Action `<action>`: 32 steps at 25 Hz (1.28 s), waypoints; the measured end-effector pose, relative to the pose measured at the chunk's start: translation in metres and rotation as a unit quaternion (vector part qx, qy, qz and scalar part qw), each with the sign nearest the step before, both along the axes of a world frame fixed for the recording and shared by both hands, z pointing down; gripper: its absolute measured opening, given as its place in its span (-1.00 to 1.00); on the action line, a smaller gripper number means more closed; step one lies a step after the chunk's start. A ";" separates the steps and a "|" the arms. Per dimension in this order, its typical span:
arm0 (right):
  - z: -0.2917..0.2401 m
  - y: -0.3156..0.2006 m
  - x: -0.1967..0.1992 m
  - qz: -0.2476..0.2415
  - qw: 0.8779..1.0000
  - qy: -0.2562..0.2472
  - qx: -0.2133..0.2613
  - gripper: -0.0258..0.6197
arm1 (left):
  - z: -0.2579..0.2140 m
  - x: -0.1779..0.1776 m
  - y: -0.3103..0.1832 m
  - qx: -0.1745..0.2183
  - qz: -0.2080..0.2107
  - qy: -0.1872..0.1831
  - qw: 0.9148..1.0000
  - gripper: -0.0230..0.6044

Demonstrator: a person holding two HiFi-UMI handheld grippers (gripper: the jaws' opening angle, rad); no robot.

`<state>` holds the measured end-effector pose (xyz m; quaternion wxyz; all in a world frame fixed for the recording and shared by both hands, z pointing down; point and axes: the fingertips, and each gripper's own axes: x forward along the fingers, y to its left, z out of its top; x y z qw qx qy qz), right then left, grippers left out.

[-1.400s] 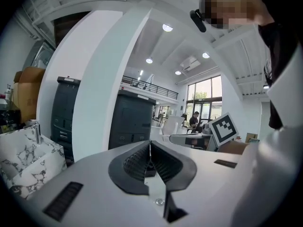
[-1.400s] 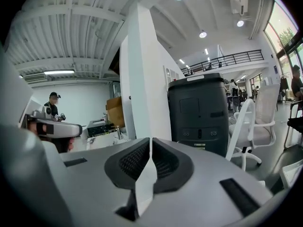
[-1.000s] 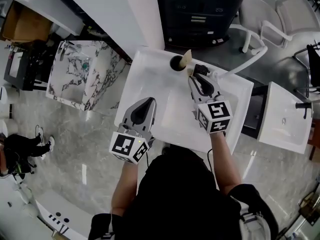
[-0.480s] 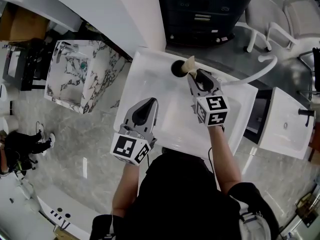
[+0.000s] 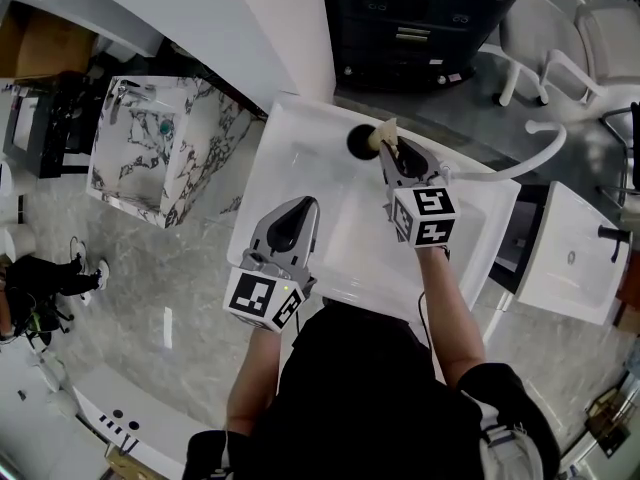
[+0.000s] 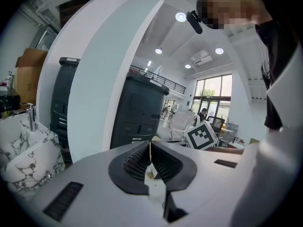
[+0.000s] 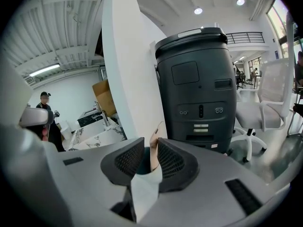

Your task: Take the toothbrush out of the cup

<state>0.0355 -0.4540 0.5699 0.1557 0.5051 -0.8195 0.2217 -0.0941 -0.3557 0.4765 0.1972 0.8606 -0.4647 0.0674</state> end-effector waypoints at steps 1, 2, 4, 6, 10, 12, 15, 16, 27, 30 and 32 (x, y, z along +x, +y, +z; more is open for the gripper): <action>0.000 -0.001 0.001 0.002 1.000 0.002 0.001 -0.63 | 0.000 0.000 0.000 0.000 0.000 0.000 1.000 -0.85; 0.000 -0.003 0.003 0.003 1.000 0.005 0.001 -0.67 | 0.001 0.001 0.000 -0.001 -0.001 0.000 1.000 -0.85; 0.001 -0.004 0.004 0.004 1.000 0.010 0.002 -0.71 | 0.002 0.000 0.000 -0.002 -0.001 -0.001 1.000 -0.85; 0.001 -0.003 0.005 0.004 1.000 0.012 0.001 -0.73 | 0.002 -0.001 0.002 -0.002 -0.002 -0.001 1.000 -0.85; 0.000 -0.001 0.004 -0.001 1.000 0.009 0.004 -0.74 | 0.000 -0.003 0.005 0.001 -0.003 -0.003 1.000 -0.85; -0.002 0.001 0.002 -0.003 1.000 0.007 0.008 -0.74 | -0.002 -0.004 0.007 0.002 -0.005 -0.003 1.000 -0.85; -0.008 0.003 0.003 0.000 1.000 0.006 0.018 -0.74 | -0.005 -0.005 0.012 0.005 -0.005 -0.004 1.000 -0.85; -0.010 0.004 0.003 0.001 1.000 0.005 0.021 -0.74 | -0.006 -0.005 0.014 0.006 -0.006 -0.004 1.000 -0.85; -0.062 0.022 0.006 0.025 0.996 -0.008 0.091 -0.74 | -0.026 -0.007 0.044 0.031 -0.004 -0.005 0.999 -0.85; -0.082 0.032 0.004 0.031 0.993 -0.012 0.114 -0.74 | -0.037 -0.009 0.058 0.042 -0.006 0.000 0.999 -0.85; -0.096 0.040 0.003 0.032 0.991 -0.014 0.127 -0.74 | -0.045 -0.012 0.067 0.051 -0.007 0.001 0.999 -0.85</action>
